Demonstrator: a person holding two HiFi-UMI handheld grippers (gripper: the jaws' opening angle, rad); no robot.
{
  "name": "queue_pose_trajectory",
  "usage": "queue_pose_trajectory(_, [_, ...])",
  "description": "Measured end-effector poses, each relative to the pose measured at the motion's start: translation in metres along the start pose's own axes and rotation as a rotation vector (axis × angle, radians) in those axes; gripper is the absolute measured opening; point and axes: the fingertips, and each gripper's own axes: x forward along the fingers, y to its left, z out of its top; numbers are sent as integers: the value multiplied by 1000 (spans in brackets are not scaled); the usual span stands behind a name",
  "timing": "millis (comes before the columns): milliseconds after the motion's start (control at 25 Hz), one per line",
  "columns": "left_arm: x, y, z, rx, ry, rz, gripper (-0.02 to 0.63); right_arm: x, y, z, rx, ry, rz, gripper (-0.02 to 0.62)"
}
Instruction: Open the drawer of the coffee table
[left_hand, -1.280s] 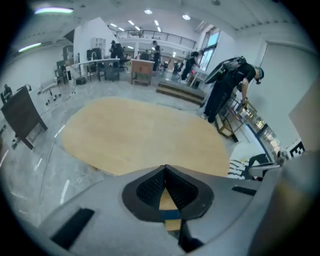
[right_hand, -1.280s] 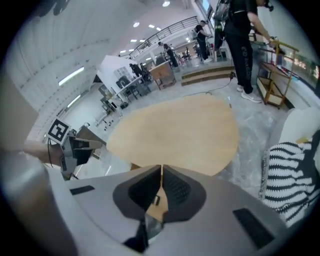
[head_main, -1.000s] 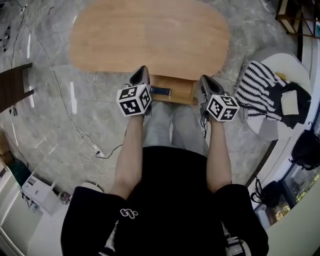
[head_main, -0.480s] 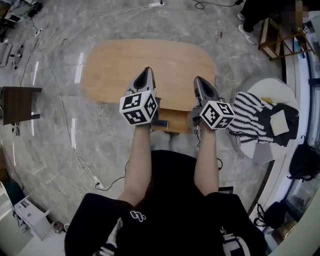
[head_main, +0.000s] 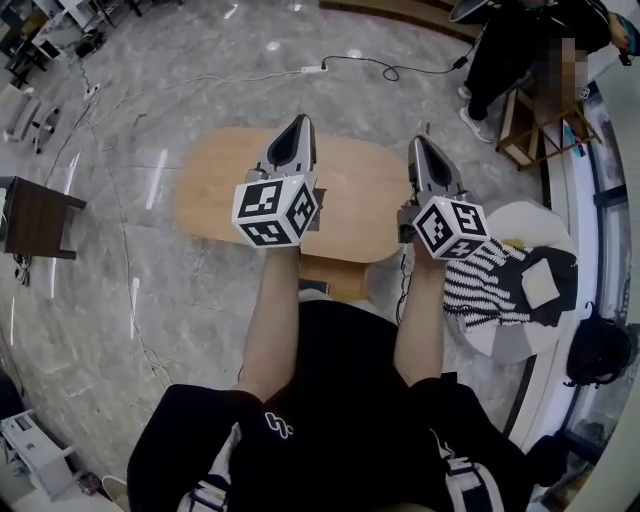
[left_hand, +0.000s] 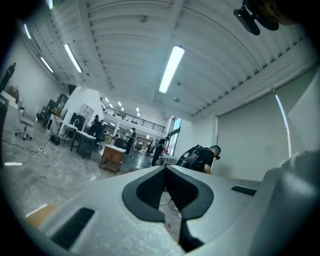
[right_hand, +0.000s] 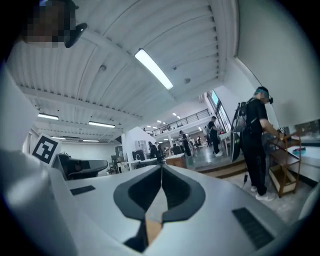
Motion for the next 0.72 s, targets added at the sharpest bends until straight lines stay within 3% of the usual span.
queue_pose_trajectory(120, [-4, -9, 25, 56, -36, -19, 9, -2, 11, 31, -35, -63, 2, 12])
queue_pose_trajectory(240, [-7, -17, 37, 106, -49, -25, 9, -4, 12, 45, -78, -65, -31, 12])
queue_pose_trajectory(520, [-9, -28, 43, 246, -31, -19, 9, -10, 15, 53, -126, -64, -47, 11])
queue_pose_trajectory(720, [-8, -36, 46, 274, -22, -30, 9, -11, 12, 56, -126, -70, -54, 11])
